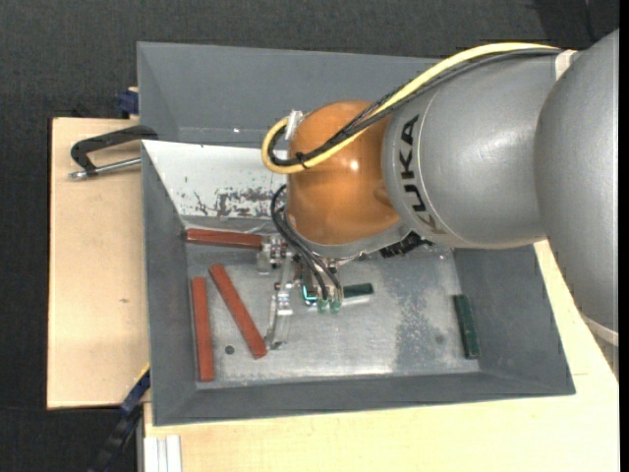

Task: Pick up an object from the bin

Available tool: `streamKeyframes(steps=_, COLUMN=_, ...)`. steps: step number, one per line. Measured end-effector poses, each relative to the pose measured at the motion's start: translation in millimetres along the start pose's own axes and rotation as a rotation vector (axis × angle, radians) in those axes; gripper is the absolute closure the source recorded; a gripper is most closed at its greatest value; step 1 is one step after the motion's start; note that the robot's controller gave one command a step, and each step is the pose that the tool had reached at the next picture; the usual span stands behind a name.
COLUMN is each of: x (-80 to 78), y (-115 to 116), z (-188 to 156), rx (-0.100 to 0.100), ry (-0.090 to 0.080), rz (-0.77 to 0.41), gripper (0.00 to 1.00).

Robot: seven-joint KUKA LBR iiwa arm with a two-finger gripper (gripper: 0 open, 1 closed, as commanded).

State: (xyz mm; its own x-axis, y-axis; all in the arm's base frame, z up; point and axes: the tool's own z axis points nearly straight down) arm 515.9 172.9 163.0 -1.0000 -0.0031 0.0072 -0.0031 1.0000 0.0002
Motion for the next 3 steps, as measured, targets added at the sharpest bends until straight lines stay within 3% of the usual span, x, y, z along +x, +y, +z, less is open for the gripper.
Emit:
streamKeyframes(steps=1, x=-2.2, y=-1, z=-4, rx=-0.002, ry=-0.008, rz=0.003, gripper=0.00)
streamKeyframes(steps=2, x=-16.3, y=-60, z=71, rx=-0.001, ry=-0.013, rz=-0.061, gripper=0.00)
streamKeyframes(steps=3, x=-19.2, y=-86, z=77, rx=-0.001, ry=-0.007, rz=-0.026, gripper=0.00)
